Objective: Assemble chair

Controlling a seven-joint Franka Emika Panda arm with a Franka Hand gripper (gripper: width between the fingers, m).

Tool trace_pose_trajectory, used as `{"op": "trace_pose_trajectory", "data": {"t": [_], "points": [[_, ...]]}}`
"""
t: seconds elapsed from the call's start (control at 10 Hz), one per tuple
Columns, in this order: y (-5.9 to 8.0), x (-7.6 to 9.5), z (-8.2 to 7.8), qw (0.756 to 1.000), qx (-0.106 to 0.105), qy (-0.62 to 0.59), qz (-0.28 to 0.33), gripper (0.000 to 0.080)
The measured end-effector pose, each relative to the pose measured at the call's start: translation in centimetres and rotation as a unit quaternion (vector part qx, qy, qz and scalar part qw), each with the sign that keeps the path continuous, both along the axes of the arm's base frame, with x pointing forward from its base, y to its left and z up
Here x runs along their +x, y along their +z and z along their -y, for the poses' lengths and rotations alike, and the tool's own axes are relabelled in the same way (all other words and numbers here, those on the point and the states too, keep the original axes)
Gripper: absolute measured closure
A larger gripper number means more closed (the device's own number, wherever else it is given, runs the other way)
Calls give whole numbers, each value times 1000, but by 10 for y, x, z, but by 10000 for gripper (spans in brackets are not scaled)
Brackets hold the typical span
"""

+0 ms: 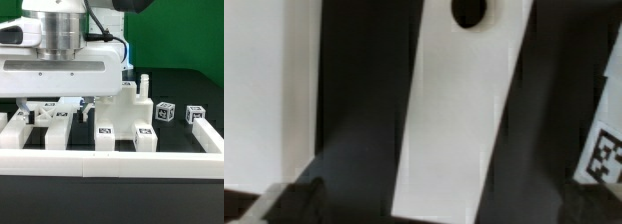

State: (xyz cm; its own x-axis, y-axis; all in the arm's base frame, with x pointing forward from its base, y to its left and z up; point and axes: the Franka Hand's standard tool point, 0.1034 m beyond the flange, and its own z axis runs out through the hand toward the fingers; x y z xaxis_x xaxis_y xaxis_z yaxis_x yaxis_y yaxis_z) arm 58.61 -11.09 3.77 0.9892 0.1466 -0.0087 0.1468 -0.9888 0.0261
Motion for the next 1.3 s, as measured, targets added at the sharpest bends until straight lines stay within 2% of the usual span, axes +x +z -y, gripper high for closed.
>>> {"op": "trace_pose_trajectory", "data": {"t": [0.5,0.9,1.0,1.3], "points": [[-16,-7,-4,999,1,-30,-16,151],[-15,-6,-3,999,1,-34,-13,151],[-19,-12,2,998,12,-61,-22,151],[-27,-19,2,996,14,-81,-33,151]]}}
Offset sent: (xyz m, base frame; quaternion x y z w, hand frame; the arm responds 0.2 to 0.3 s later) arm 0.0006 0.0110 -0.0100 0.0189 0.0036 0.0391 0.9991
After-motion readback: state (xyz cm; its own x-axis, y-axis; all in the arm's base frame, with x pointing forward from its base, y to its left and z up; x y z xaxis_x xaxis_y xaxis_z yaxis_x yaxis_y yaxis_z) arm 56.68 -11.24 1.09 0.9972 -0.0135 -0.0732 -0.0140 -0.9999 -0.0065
